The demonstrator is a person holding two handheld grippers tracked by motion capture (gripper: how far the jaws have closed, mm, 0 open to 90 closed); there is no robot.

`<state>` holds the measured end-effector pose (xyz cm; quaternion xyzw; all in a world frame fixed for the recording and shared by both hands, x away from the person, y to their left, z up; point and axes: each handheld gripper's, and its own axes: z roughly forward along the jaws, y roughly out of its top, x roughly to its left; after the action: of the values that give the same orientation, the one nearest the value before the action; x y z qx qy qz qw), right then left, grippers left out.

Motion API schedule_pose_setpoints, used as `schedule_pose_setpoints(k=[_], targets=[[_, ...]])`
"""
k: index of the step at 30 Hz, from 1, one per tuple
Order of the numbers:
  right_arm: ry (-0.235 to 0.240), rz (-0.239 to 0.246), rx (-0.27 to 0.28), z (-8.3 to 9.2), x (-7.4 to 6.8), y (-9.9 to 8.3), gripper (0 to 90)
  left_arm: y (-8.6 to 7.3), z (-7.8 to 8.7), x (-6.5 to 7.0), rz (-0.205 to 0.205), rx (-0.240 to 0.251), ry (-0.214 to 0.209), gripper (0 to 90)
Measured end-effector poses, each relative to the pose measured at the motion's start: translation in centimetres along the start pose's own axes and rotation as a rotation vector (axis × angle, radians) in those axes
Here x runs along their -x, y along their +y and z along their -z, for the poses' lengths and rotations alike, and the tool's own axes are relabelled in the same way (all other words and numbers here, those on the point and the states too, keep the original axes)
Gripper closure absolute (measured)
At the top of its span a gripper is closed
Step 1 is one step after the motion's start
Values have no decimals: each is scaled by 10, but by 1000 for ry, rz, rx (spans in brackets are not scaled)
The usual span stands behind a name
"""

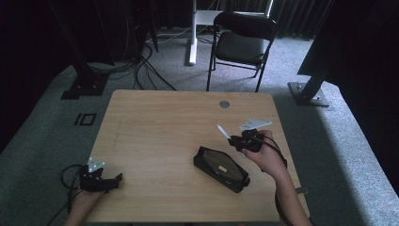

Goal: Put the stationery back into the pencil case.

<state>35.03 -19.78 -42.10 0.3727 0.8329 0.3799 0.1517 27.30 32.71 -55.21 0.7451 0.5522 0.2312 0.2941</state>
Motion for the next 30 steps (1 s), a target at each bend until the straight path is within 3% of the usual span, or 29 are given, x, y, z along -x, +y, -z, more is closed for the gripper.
schedule_pose_setpoints(k=[14, 30], targets=[[96, 65, -16, 0, -23, -9, 786, 0, 0, 0, 6, 2, 0, 14], [157, 117, -111, -22, -34, -19, 786, 0, 0, 0, 6, 1, -1, 14]])
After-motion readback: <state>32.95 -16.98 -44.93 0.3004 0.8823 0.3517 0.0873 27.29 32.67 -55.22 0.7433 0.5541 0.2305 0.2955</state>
